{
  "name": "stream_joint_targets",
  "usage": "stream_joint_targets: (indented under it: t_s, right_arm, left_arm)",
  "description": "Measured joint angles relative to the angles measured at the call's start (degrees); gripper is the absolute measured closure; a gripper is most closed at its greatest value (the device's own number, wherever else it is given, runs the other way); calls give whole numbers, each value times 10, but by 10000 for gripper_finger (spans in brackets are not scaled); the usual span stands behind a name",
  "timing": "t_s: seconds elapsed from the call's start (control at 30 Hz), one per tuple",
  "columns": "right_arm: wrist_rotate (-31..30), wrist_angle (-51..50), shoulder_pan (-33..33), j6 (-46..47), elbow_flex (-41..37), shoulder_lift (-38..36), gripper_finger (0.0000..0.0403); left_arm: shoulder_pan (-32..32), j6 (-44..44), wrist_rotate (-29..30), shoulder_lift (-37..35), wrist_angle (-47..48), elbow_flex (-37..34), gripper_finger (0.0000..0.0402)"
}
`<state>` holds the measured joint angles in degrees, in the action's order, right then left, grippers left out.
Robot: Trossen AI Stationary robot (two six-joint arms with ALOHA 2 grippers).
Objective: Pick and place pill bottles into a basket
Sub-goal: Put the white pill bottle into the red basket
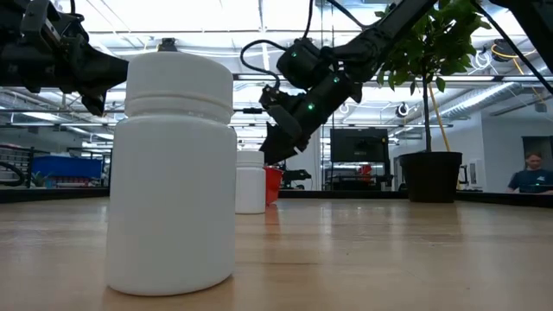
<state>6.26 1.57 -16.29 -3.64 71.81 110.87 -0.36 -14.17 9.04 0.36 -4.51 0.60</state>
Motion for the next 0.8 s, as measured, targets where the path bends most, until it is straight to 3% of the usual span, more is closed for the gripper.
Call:
stream_joint_targets:
  t_s: [0.43,0.8]
  right_arm:
    - [0,-4,7,-4,-1,0,213]
    - [-48,11,22,-35,-1,-10,154]
  left_arm:
    - [0,0,0,0,0,0,364]
    - [0,0,0,0,0,0,364]
